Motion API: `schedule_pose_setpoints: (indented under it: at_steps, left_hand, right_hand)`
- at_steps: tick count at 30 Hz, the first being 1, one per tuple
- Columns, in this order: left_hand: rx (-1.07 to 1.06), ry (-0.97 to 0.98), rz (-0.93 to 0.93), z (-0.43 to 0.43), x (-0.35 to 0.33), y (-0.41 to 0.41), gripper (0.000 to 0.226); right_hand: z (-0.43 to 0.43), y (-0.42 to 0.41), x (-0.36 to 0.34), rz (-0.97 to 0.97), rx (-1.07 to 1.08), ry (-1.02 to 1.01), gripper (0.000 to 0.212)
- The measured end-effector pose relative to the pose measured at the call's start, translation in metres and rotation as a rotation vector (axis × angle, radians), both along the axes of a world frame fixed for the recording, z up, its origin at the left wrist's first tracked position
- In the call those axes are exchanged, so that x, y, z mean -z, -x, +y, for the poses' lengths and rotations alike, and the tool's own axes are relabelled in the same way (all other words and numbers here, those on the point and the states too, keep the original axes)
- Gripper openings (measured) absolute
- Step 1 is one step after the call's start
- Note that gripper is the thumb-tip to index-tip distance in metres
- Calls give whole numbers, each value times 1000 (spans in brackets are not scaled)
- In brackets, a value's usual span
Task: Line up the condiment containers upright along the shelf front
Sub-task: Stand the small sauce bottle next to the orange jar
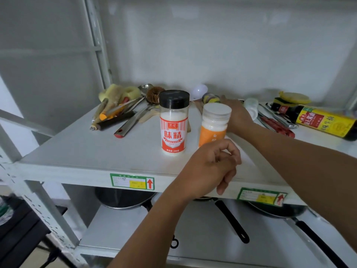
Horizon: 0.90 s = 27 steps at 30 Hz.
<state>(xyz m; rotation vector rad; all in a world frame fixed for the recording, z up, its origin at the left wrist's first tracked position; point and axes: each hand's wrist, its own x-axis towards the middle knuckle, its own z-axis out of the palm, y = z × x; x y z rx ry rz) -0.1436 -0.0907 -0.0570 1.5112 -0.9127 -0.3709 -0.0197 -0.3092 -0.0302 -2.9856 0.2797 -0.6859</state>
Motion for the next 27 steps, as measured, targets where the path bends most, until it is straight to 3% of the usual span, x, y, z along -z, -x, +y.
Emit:
schedule_pose_setpoints:
  at_steps: [3, 7, 19, 27]
  left_hand:
    - [8, -19, 2, 1, -2, 0, 11]
    - [-2, -45, 23, 0, -5, 0, 11]
    - [-198, -115, -48, -6, -10, 16, 17]
    - [-260, -172, -74, -11, -9, 19, 18]
  right_hand:
    - [-6, 13, -15, -36, -8, -26, 37]
    - [-6, 56, -47, -127, -40, -44, 68]
    - [-6, 183, -123, -70, 10, -273, 37]
    - [-3, 217, -133, 31, 5, -405, 22]
